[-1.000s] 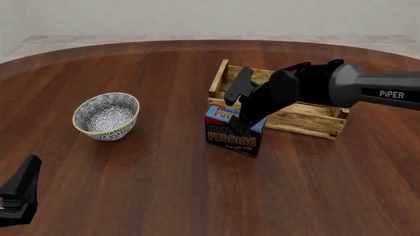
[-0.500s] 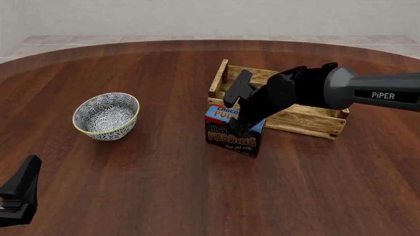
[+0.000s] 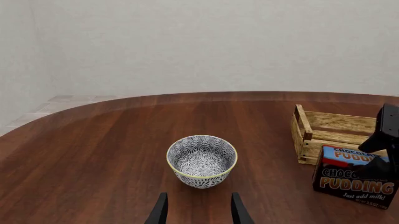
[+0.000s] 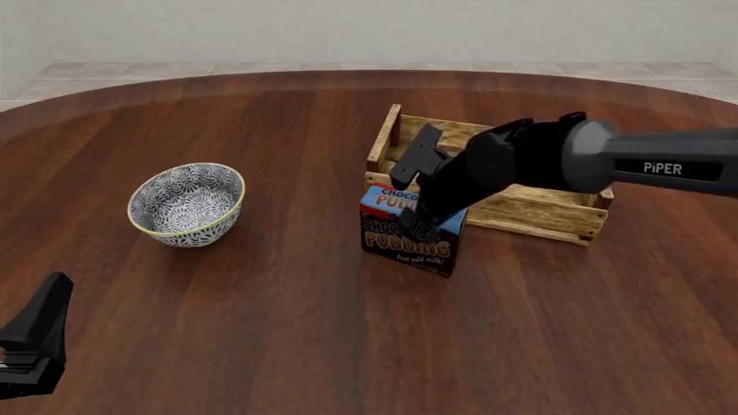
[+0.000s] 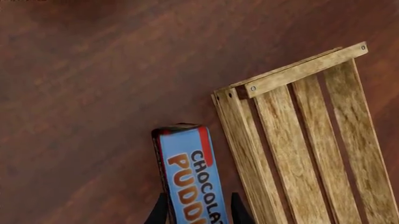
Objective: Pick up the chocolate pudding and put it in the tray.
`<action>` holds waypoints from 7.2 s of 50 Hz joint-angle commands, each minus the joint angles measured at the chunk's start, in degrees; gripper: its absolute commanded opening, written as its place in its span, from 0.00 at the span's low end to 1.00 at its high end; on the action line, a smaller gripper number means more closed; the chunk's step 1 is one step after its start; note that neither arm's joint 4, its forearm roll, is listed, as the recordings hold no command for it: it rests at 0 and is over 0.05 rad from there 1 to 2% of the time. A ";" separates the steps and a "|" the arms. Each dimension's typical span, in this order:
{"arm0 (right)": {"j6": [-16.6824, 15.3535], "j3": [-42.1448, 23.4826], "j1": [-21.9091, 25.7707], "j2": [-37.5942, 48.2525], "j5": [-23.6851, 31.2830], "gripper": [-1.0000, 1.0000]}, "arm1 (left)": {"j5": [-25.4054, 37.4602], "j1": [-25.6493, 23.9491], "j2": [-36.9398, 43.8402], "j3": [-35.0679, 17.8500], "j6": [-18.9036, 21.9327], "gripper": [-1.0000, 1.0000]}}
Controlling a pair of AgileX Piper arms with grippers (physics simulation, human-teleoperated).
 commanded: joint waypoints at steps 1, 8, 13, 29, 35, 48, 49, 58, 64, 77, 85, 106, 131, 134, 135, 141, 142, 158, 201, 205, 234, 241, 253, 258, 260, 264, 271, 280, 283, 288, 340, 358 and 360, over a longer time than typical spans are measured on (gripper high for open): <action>-0.09 -0.31 0.29 0.93 0.12 1.00 | 0.00 0.00 0.00 0.00 0.00 1.00; 0.24 -0.87 0.56 1.88 -0.16 1.00 | 0.00 0.01 0.00 0.00 0.01 1.00; 0.40 -0.84 0.75 1.88 -0.02 1.00 | 0.00 -0.01 0.01 0.00 -0.02 1.00; 0.66 -0.18 2.15 1.46 -0.27 0.00 | 0.00 0.00 0.01 0.00 0.01 1.00; 0.98 -0.02 2.46 0.83 -0.12 0.00 | 0.00 0.00 0.00 0.00 0.00 1.00; -0.86 0.61 2.53 -3.62 2.22 0.00 | 0.00 0.00 0.01 0.00 0.00 1.00; -1.02 0.12 2.17 -3.71 2.53 0.00 | 0.00 0.00 0.00 0.00 0.01 1.00; -3.95 -0.50 1.62 -8.20 6.22 0.00 | 0.00 0.00 0.00 0.00 0.00 1.00; -5.85 -2.12 0.22 -10.95 9.43 0.00 | 0.00 0.00 0.00 0.00 0.00 1.00; -11.82 -5.13 -3.58 -16.72 15.66 0.00 | 0.00 -0.01 0.00 0.00 0.01 1.00; -15.48 -7.96 -7.76 -18.88 18.77 0.00 | 0.00 0.00 0.00 0.00 0.01 1.00; -20.93 -9.71 -15.46 -18.84 16.70 0.00 | 0.00 0.00 0.01 0.00 0.00 1.00; -23.25 -12.61 -16.75 -12.90 11.05 0.00 | 0.00 0.00 0.01 0.00 0.01 1.00; -23.22 -13.06 -16.20 -11.27 10.49 0.00 | 0.00 -0.01 0.00 0.00 0.00 1.00; -23.22 -13.06 -16.20 -11.27 10.49 0.00 | 0.00 -0.01 0.00 0.00 0.00 1.00; -23.33 -13.95 -16.09 -8.76 9.71 0.00 | 0.00 0.01 -0.01 0.00 0.00 1.00; -23.43 -14.14 -16.23 -8.41 9.58 0.00 | 0.00 0.00 0.00 0.00 0.00 1.00; -23.48 -17.24 -15.65 -4.84 9.98 0.00 | 0.00 0.00 -0.01 0.00 0.00 1.00; -21.47 -19.53 -14.23 2.57 7.49 0.00 | 0.00 0.00 0.00 0.00 -0.01 1.00; -21.42 -19.24 -14.38 2.91 6.98 0.00 | 0.00 0.00 0.00 0.00 0.01 1.00; -19.02 -19.98 -14.50 5.22 6.89 0.00 | 0.00 0.00 0.01 0.00 0.00 1.00; -18.87 -20.50 -14.55 5.64 7.03 0.00 | 0.00 -0.01 0.01 0.00 0.01 1.00; -18.57 -20.34 -14.52 6.30 6.43 0.00 | 0.00 0.00 0.00 0.00 0.01 1.00; -18.34 -20.22 -14.50 6.51 6.22 0.00 | 0.00 0.00 0.01 0.00 0.00 1.00; -18.13 -20.01 -14.26 6.52 6.09 0.00 | 0.00 0.00 0.01 0.00 0.01 1.00; -17.91 -19.83 -14.01 6.67 5.91 0.00 | 0.00 0.00 0.00 0.00 0.00 1.00; -17.87 -20.16 -14.52 7.79 5.47 0.00 | 0.00 0.00 0.01 0.00 0.00 1.00; -17.60 -19.37 -14.15 7.76 4.76 0.00 | 0.00 0.00 0.01 0.00 0.01 1.00; -17.53 -19.38 -14.01 7.73 4.80 0.00 | 0.00 0.00 0.01 0.00 0.00 1.00; -17.48 -19.39 -14.10 7.90 4.60 0.00 | 0.00 0.00 0.00 0.00 0.00 1.00; -15.91 -18.91 -13.54 9.63 3.42 0.00 | 0.00 -0.01 0.00 0.00 0.00 1.00; -15.78 -19.69 -14.13 11.22 2.74 0.00 | 0.00 0.01 -0.01 0.00 0.00 1.00; -15.78 -19.52 -14.09 11.33 2.49 0.00 | 0.00 0.00 0.00 0.00 0.01 1.00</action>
